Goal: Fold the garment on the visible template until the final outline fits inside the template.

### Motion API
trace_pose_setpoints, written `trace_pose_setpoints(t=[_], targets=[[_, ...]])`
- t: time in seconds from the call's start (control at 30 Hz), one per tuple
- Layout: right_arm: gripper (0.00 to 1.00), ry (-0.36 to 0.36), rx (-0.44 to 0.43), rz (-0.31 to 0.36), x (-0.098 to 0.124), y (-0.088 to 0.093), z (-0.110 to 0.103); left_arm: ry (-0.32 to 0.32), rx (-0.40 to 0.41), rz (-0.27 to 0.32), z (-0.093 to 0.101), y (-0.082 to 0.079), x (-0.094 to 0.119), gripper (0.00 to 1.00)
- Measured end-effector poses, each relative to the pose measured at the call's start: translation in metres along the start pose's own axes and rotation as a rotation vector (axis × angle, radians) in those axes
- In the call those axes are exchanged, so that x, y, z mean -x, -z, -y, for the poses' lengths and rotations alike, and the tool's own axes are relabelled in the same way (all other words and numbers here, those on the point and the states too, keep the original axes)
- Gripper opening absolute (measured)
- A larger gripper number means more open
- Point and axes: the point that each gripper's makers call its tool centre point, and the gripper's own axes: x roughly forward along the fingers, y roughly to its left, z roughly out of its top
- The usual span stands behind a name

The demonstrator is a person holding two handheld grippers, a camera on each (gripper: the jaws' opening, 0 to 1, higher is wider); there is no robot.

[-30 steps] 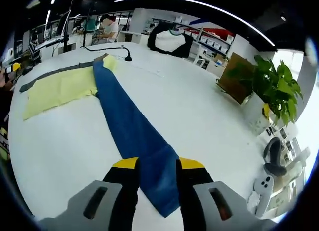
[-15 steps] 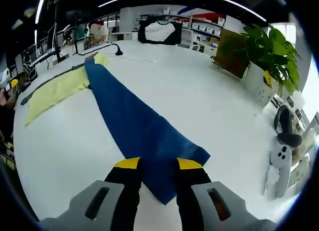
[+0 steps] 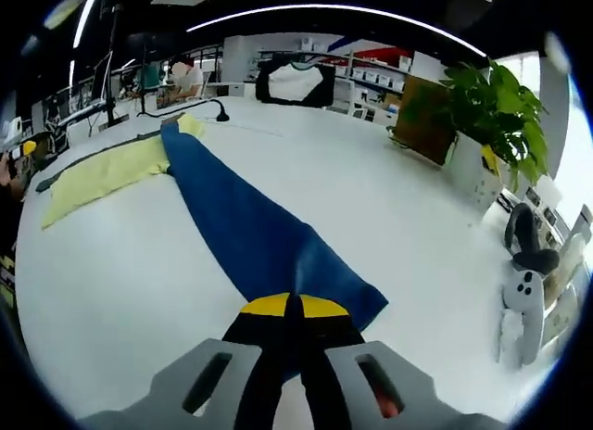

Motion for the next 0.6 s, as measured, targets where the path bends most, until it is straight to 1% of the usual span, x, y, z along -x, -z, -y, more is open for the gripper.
trace_pose_setpoints(t=[0.13, 0.17, 0.2, 0.27, 0.3, 0.33, 0.43, 0.5, 0.53, 0.57, 0.6], targets=[[0.0, 0.014, -0.02, 0.031, 0.001, 0.0, 0.001, 0.008, 0.005, 0.002, 0.001, 0.0, -0.001, 0.96], [0.0, 0.021, -0.05, 0.026, 0.001, 0.0, 0.0, 0.006, 0.004, 0.002, 0.001, 0.0, -0.001, 0.96], [0.0, 0.017, -0.038, 0.025, 0.001, -0.001, 0.002, 0.004, 0.005, 0.001, 0.0, 0.0, 0.0, 0.96], [0.0, 0.016, -0.045, 0.028, 0.001, 0.0, 0.002, -0.001, 0.005, 0.002, -0.001, 0.0, 0.001, 0.96], [0.0, 0.017, -0.05, 0.031, 0.001, 0.0, 0.002, -0.009, -0.008, 0.001, -0.003, -0.001, 0.001, 0.96], [0.0, 0.023, -0.033, 0.031, 0.002, 0.0, 0.001, -0.014, -0.015, -0.002, -0.004, 0.0, 0.001, 0.96], [0.0, 0.033, -0.046, 0.026, 0.002, 0.0, 0.003, -0.016, -0.015, 0.007, -0.004, -0.003, 0.001, 0.96], [0.0, 0.037, -0.032, 0.025, 0.002, 0.0, 0.003, -0.014, -0.021, 0.007, -0.004, -0.003, 0.001, 0.96], [0.0, 0.037, -0.034, 0.024, 0.002, 0.0, 0.003, -0.011, -0.03, 0.01, -0.003, -0.003, 0.0, 0.96], [0.0, 0.037, -0.037, 0.021, 0.002, 0.0, 0.003, 0.0, -0.042, 0.035, -0.001, -0.008, 0.0, 0.97], [0.0, 0.033, -0.012, 0.023, 0.002, -0.001, 0.002, 0.002, -0.053, 0.053, 0.0, -0.012, 0.001, 0.97]])
